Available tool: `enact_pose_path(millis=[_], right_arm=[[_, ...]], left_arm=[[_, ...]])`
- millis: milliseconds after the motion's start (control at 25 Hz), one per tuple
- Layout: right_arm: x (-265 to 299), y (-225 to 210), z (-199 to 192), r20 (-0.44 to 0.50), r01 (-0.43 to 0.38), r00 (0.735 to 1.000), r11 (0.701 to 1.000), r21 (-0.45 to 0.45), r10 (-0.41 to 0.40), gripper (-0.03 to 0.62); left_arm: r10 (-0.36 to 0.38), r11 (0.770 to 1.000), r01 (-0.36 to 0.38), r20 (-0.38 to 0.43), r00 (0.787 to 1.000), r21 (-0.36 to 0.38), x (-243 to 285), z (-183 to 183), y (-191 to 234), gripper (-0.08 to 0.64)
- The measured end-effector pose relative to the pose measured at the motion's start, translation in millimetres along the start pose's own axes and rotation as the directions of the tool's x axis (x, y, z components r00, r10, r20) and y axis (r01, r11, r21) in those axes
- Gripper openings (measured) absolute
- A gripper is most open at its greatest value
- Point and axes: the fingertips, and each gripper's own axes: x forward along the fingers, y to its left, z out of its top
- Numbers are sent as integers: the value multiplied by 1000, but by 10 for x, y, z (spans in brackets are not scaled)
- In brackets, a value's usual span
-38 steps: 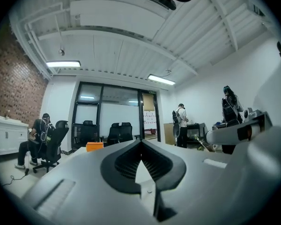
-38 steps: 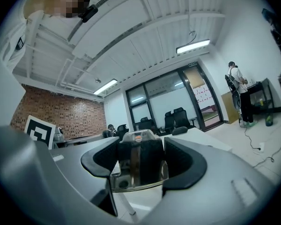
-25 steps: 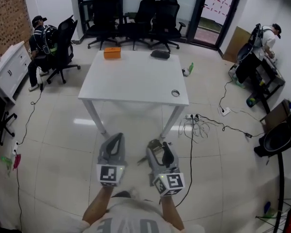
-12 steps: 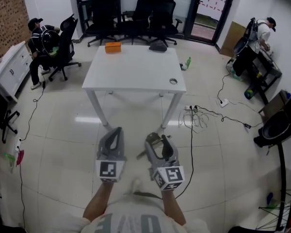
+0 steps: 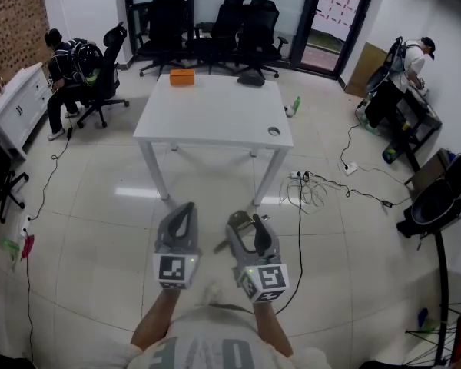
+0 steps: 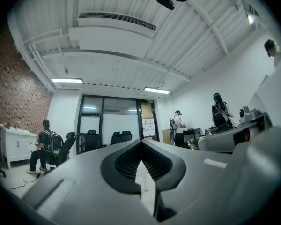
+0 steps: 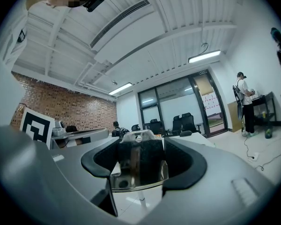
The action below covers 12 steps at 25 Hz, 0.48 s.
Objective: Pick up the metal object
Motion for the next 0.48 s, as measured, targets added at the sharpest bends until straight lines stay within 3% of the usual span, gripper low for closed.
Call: enact_pose_path(millis=[480], right_arm=[[-52,162,-16,-17,9,1000,1000,-3,-9,304]], left_arm=[[-8,1000,8,0,1000,-23,-154,-50,80,0]])
